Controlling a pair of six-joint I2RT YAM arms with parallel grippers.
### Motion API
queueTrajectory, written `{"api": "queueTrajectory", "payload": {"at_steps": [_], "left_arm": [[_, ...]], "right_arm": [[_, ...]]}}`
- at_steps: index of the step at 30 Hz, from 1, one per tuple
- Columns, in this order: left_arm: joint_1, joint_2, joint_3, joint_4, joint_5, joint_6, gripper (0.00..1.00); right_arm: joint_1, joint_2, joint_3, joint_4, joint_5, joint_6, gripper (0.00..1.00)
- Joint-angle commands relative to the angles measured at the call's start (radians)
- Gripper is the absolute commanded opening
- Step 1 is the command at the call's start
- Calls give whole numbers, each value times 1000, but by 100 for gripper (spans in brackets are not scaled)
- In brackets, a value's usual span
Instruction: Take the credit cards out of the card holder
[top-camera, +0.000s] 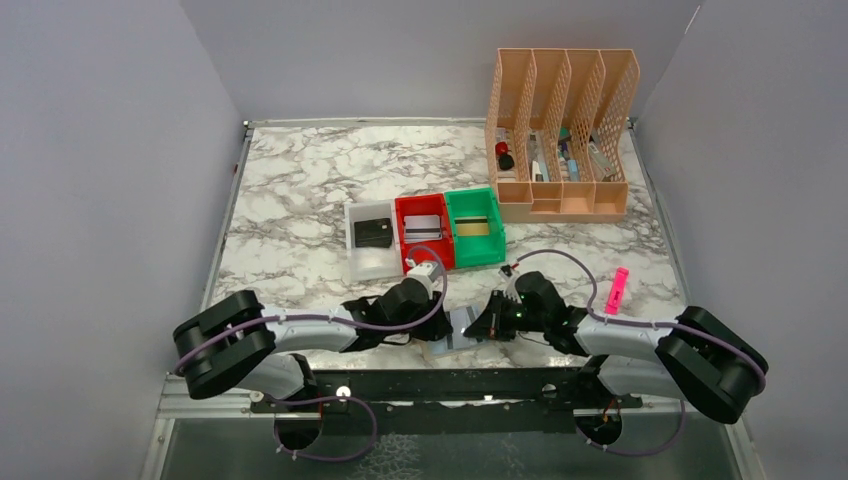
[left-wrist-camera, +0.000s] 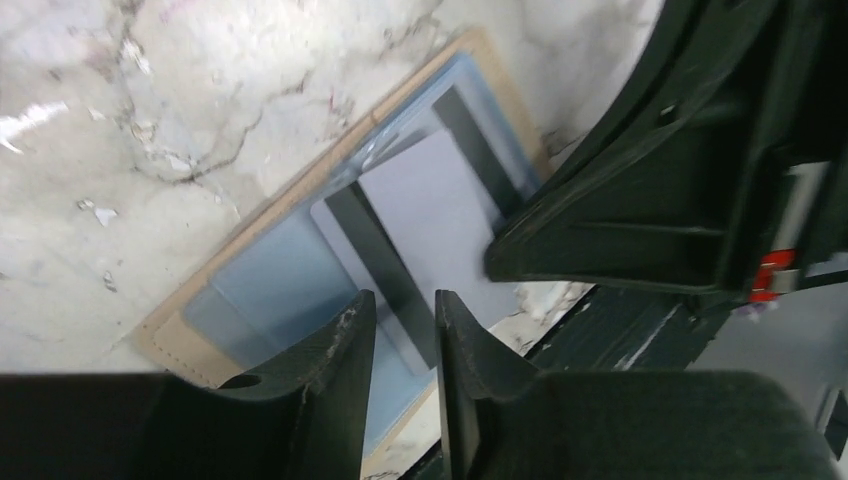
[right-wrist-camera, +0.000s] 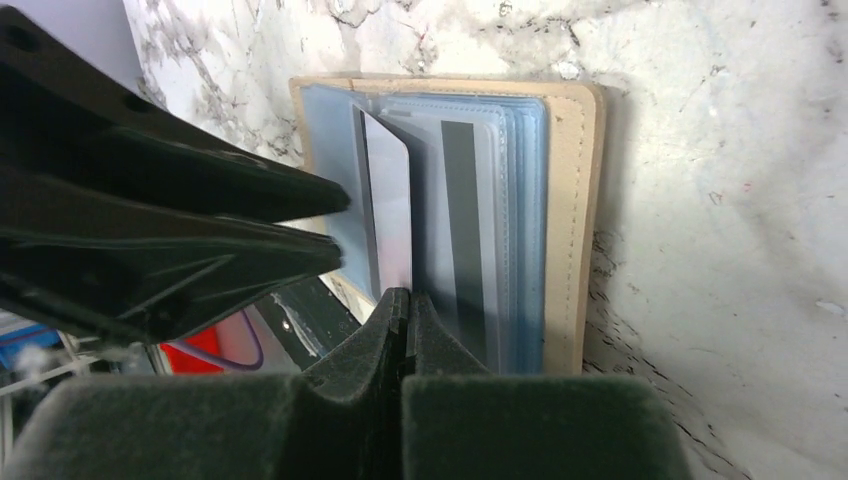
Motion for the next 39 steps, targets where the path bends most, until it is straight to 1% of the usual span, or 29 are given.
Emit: {"api": "queueTrajectory", "payload": {"at_steps": [1, 5, 7, 11, 13, 14, 23, 27, 28, 29, 30, 34, 35, 37, 39], "left_arm": [[-29, 70, 4, 56, 38, -27, 29], [-49, 88, -17, 54, 5, -47, 24], [-53, 100, -22, 49, 2, -47, 22], [-62, 119, -47, 55, -10, -60, 15], [-68, 129, -61, 62, -13, -68, 14], [-69, 132, -66, 64, -17, -72, 14], [-82, 114, -110, 73, -51, -92, 12], [-83, 99, -119, 72, -57, -94, 12], [-82, 95, -120, 72, -58, -94, 12], [-82, 93, -121, 71, -59, -96, 12], [-83, 88, -123, 71, -61, -96, 12], [-82, 37, -132, 53, -90, -102, 13], [-82, 18, -129, 33, -108, -101, 15], [-83, -23, -111, -31, -147, -94, 23], [-82, -52, -100, -70, -177, -76, 28]], "right_arm": [[-4, -19, -9, -22, 49, 0, 2], [-4, -10, -6, -10, 30, 7, 3], [-4, -4, -8, 9, 13, 12, 5], [-4, 9, -14, 57, -22, 23, 14], [-4, 17, -19, 87, -34, 39, 19], [-4, 23, -23, 105, -37, 48, 20], [-4, 112, 7, 181, -65, 55, 20], [-4, 148, 22, 205, -84, 51, 19], [-4, 155, 21, 211, -85, 50, 15], [-4, 161, 21, 215, -88, 48, 6], [-4, 165, 23, 206, -89, 38, 2], [-4, 127, 22, 129, -42, 22, 1], [-4, 111, 18, 115, -29, 21, 1], [-4, 87, 11, 92, -13, 16, 1], [-5, 79, 7, 83, -10, 17, 1]]}}
